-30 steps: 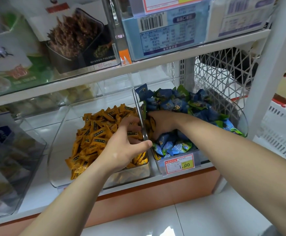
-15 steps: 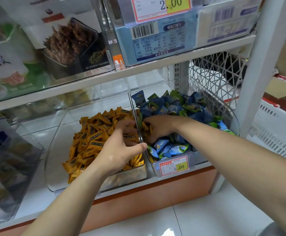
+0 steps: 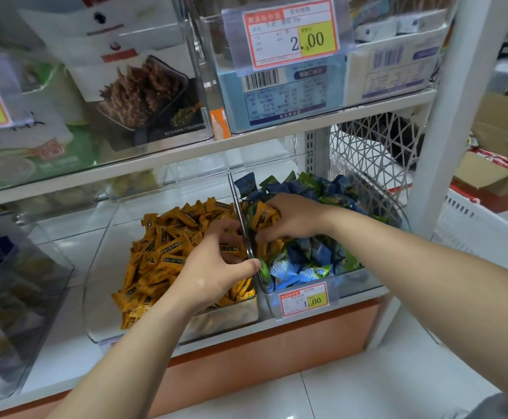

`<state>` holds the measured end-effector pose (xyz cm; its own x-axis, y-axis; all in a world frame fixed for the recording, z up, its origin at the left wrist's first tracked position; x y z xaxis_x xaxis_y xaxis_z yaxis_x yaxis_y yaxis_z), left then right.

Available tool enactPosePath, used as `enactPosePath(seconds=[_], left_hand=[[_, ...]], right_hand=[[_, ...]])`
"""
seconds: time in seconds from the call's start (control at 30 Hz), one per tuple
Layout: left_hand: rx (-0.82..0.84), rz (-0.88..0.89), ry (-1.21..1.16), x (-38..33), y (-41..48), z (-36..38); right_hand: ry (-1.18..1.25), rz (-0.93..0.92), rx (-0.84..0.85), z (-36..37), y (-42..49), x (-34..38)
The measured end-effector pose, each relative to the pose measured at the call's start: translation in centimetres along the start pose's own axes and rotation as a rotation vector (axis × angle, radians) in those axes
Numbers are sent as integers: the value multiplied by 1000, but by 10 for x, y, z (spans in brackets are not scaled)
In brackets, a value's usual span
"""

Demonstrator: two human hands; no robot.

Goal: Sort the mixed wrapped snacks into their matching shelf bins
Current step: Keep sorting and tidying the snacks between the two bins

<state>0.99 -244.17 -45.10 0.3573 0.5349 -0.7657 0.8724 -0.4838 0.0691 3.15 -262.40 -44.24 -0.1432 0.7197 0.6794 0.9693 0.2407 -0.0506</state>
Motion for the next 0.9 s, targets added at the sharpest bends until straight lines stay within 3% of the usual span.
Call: enactPosePath(seconds=[0.13,0.27,0.37,0.57,0.9], left_hand=[[-40,23,120,-7,1,-3],[-216,84,356,-31,5,-7],[-209,133,335,-52,5,6],[-127,212,342,-72,16,31],[-140,257,100,-68,25,35]], right_hand=[[97,67,-168,-16,-17,7],[274,138,-329,-27,-36,11],[476,188,-399,-29,-55,8],[899,219,-454,-15,-73,-6],[971,209,-386,-8,-68,-18]])
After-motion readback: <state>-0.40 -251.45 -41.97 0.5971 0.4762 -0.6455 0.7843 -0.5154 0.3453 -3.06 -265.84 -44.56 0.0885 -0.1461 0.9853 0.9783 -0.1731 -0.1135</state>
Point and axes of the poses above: each hand's wrist, its own y-axis towards the middle knuckle, its own z-axis out of the palm, x = y × z, the point moved 6 cm from there along y, towards the middle knuckle, and after that the axes turned 1 degree about -z, right-handed, at the moved point
